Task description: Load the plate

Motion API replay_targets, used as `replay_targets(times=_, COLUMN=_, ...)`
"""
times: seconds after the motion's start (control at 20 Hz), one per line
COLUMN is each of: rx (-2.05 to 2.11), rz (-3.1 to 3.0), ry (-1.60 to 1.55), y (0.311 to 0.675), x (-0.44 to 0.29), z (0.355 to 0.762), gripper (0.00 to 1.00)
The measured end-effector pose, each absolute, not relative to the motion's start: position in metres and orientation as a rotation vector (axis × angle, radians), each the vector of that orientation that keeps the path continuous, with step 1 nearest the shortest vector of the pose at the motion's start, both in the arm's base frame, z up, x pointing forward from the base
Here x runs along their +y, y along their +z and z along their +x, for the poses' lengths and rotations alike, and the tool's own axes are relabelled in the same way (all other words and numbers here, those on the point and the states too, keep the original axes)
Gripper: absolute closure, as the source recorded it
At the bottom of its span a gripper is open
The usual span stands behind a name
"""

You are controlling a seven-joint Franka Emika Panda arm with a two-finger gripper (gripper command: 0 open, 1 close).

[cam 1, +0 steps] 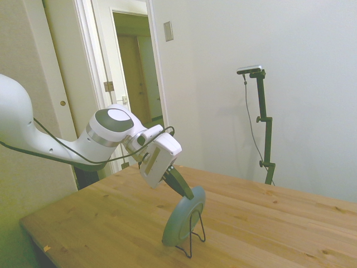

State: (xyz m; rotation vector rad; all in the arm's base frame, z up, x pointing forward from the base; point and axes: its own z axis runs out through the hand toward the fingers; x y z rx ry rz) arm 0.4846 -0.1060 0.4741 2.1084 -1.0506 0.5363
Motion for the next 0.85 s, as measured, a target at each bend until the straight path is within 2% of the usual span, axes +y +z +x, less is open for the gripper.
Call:
replay_targets(times=0.4, rx=-1.054, rz=2.124, ry=0.542, y=0.480, x=-0.109, z=0.477, gripper=0.00)
replay_targets(times=0.55, rx=-1.082, rz=2.170, ry=0.518, y=0.493, x=-0.107, z=0.477, gripper=0.00)
replay_targets(times=0.85, rx=-1.254, rz=2.327, ry=0.362, y=0.573, x=-0.101, z=0.476, gripper=0.00)
